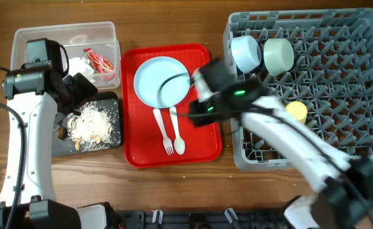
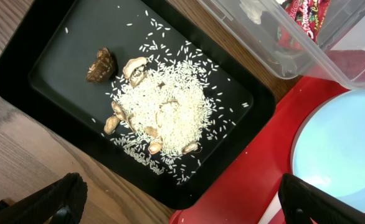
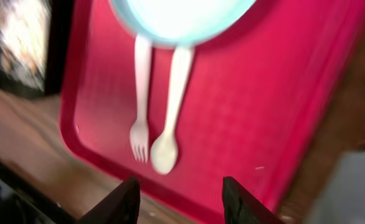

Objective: Sort waste into correct bins and load items into the dishwasher rack
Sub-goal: 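Grasp the white spoon on the red tray with the right gripper, then drop the white spoon into the dish rack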

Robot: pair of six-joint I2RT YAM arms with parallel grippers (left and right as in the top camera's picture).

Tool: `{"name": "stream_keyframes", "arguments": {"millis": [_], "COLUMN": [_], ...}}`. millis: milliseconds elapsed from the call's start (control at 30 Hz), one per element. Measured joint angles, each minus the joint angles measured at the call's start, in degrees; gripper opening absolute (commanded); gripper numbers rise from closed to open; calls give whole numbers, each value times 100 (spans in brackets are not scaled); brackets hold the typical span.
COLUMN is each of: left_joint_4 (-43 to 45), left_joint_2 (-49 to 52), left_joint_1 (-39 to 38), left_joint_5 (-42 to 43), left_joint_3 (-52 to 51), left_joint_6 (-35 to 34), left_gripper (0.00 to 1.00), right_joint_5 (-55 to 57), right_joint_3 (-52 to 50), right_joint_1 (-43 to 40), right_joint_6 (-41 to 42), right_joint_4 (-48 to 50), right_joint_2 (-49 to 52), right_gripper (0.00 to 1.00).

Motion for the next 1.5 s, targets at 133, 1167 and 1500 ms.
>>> {"name": "stream_keyframes", "arguments": {"millis": [133, 1167, 1500], "left_joint_4": [0, -15, -15], "left_joint_2": [0, 0, 0], "left_joint_1": [0, 0, 0], "left_joint_5": [0, 0, 2], "left_joint_3": [0, 0, 0], "left_joint_6": [0, 0, 0], "left_gripper": [100, 100, 100], "right_joint_5": [153, -26, 466], "right_joint_3": [-26, -31, -20], "right_joint_1": [756, 975, 848], "right_joint_6": [614, 1609, 1550], "right_joint_4": [186, 144, -356], "right_joint_2": [1097, 1915, 1694], "right_gripper": [50, 4, 4]}}
